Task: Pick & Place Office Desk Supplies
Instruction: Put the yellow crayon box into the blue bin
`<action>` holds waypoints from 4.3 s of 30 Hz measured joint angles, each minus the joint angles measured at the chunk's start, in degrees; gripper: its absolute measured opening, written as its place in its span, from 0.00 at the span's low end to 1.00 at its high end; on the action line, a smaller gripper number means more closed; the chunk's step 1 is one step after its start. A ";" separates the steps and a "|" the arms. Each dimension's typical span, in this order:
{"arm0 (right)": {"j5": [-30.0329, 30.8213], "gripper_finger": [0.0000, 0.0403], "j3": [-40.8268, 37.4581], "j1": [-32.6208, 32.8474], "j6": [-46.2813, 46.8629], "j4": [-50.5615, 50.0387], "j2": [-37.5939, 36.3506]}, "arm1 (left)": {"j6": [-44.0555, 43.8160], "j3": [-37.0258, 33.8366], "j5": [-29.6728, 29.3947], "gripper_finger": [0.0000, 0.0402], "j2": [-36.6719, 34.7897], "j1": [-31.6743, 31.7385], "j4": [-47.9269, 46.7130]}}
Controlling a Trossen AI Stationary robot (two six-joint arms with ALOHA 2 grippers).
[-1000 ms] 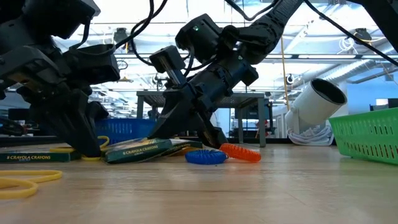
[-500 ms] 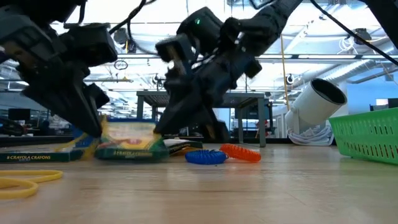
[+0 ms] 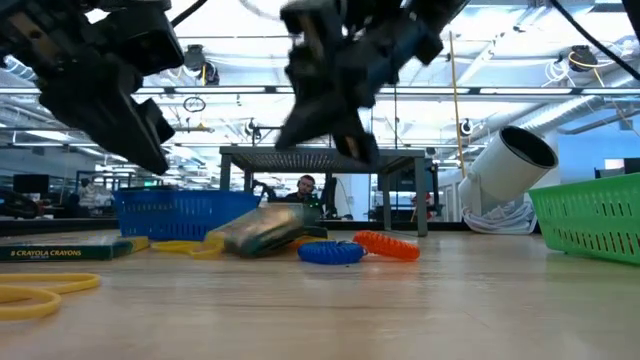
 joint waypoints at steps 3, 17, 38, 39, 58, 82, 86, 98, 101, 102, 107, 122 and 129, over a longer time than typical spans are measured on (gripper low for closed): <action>1.89 0.00 -0.01 0.70 -1.32 -1.20 -2.11 | -0.95 0.00 0.43 0.21 -1.29 -0.01 -3.03; 2.37 0.01 -0.05 1.11 -1.27 -3.42 -2.90 | -3.18 0.00 0.37 0.20 -3.73 -0.01 -8.49; -0.60 0.40 -3.88 1.93 18.83 -6.65 -2.80 | -1.90 -0.02 -12.36 0.20 -3.73 -0.01 -9.70; -0.67 0.40 -5.34 2.10 20.43 -4.52 -2.80 | -1.53 0.00 -13.21 0.20 -3.73 -0.01 -9.98; 1.04 0.35 -21.00 2.55 35.85 24.53 -2.80 | 0.62 -2.21 -14.21 0.20 -4.41 0.20 -9.41; -1.68 0.34 -17.52 2.39 34.16 22.94 2.95 | 0.03 -2.38 -14.17 0.20 -4.80 0.40 -8.56; -0.34 0.34 -17.56 2.37 34.18 22.74 3.03 | 0.03 -2.38 -14.15 0.20 -4.80 0.40 -8.58; 1.28 0.34 -17.56 2.31 34.14 22.76 3.01 | 0.06 -2.38 -14.09 0.20 -4.80 0.39 -8.54; 1.28 0.34 -17.59 2.31 33.54 23.45 3.01 | 0.06 -2.38 -14.08 0.20 -4.80 0.40 -8.54; 1.28 0.34 -17.59 2.31 33.44 24.18 3.01 | 0.06 -2.38 -14.08 0.20 -4.80 0.38 -8.54; 1.09 0.34 -17.59 2.31 33.32 24.81 2.99 | 0.06 -2.38 -14.06 0.20 -4.80 0.38 -8.50; 1.15 0.51 -17.59 2.37 33.72 25.39 2.99 | 0.06 -2.36 -14.04 0.20 -4.78 0.38 -8.42; 1.26 0.54 -17.59 2.46 34.80 25.60 2.99 | 0.06 -2.36 -14.02 0.20 -4.78 0.40 -8.43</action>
